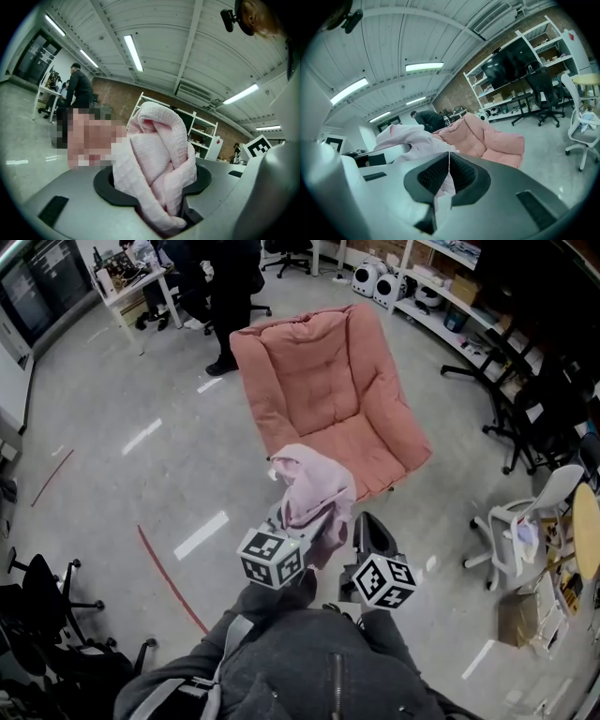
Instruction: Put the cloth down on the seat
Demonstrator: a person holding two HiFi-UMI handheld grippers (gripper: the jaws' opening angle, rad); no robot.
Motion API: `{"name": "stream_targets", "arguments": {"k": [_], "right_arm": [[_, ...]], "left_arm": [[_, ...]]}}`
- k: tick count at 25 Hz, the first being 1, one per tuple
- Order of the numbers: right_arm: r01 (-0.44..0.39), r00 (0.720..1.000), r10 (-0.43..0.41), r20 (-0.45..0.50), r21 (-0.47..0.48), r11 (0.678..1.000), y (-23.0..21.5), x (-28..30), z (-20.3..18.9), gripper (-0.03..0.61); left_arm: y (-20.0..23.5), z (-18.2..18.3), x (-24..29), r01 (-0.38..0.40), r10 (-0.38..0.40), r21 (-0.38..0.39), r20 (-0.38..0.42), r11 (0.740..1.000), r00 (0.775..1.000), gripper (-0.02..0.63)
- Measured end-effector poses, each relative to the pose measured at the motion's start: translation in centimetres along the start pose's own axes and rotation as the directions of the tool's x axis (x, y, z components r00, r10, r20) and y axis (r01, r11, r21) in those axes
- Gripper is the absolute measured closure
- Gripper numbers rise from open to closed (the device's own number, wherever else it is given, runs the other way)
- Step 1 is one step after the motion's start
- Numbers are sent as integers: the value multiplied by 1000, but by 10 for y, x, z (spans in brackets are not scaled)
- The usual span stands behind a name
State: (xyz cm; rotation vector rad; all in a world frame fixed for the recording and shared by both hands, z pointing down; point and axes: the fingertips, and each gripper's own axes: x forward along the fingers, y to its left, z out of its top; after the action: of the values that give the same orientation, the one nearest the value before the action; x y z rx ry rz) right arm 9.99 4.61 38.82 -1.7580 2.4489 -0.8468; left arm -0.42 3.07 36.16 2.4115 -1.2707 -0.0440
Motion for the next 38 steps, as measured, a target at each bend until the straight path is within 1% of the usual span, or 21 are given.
{"name": "stream_targets", "arguments": {"k": [10, 14, 19, 25, 31, 38], "right_arm": [[-5, 1000, 5, -10, -15, 1000, -14, 74, 29, 568], [9, 1000, -10, -5, -13, 1000, -22, 96, 37, 568], [31, 1000, -31, 2, -2, 1000, -33, 113, 42, 568], [41, 999, -41, -7, 6, 999, -35, 121, 38, 568], [59, 998, -59, -8, 0, 998, -34, 111, 35, 568], [75, 997, -75, -19, -18, 997, -37, 103, 34, 568]], "left_arm": [[41, 26, 66, 15, -15, 0, -3, 1000, 1000, 377], [57, 34, 87, 21, -21, 3, -6, 1000, 1000, 377], [66, 37, 107, 39, -39, 5, -12, 999, 999, 377], [69, 34, 114, 59, -60, -3, -23, 998, 998, 377], [73, 26, 103, 45, -45, -18, -33, 999, 998, 376], [67, 24, 102, 53, -54, -32, -23, 998, 998, 376]]}}
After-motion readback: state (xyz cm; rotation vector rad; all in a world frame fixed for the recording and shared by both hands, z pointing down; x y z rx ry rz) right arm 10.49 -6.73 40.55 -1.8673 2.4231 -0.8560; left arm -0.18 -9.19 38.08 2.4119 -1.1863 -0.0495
